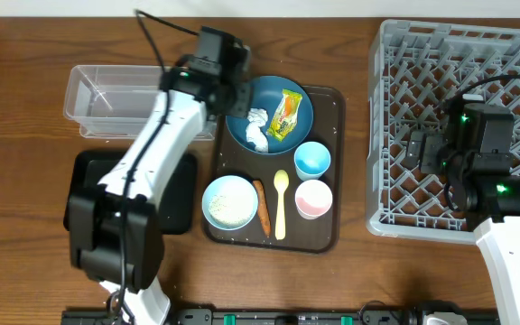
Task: Sort waste into correct bins and load items into the dishwasher rack
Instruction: 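Grasp the crumpled white tissue with the left gripper and lift, then carry the tissue left and drop it into the clear bin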
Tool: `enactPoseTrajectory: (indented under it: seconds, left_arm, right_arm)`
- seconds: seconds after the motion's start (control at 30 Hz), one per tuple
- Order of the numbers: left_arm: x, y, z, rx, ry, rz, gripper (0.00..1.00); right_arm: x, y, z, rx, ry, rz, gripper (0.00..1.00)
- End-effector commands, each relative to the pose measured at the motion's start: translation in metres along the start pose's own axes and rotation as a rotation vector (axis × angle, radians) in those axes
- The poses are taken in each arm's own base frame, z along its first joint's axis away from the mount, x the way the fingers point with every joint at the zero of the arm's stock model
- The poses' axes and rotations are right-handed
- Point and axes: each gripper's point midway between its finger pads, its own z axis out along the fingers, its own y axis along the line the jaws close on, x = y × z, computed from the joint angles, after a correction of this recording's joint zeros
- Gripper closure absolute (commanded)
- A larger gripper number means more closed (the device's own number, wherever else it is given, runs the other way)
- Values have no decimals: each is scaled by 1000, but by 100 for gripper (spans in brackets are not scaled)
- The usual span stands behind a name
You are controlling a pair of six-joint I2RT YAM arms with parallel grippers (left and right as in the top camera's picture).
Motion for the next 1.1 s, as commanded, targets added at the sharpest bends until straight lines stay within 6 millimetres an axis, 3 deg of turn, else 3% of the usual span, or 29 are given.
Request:
enactPoseTrajectory:
  seconds: [0.0, 0.23, 0.43, 0.5, 0.63, 0.73, 0.87, 0.97, 1.07]
  left_arm:
    - [18, -9, 31, 21, 76, 38, 49]
    - [42, -15, 80, 27, 161, 51, 49]
    - [52, -14, 96, 26, 195, 50, 56]
    - [52, -15, 96, 27, 192, 52, 64]
    - [52, -15, 96, 27, 193, 52, 90]
    - [52, -15, 96, 26, 191, 52, 94]
    - [42, -16, 82, 28, 161, 54, 94]
    - [18, -14, 52, 9, 75, 57, 94]
    - [-8, 2, 11, -81, -32, 54, 94]
  right_arm:
    - [-8, 3, -6, -1, -26, -20, 1]
    - [-7, 3, -6, -1, -23, -20, 1]
    - [-7, 3, -6, -1, -23, -20, 1]
    - [-7, 3, -6, -1, -23, -20, 1]
    - [-7, 3, -6, -1, -22, -20, 1]
    - [-7, 3, -6, -1, -20, -20, 1]
    - [-6, 3, -6, 0, -19, -21, 1]
    - [-7, 3, -6, 0, -19, -21, 1]
    - [-7, 3, -6, 0, -19, -21, 1]
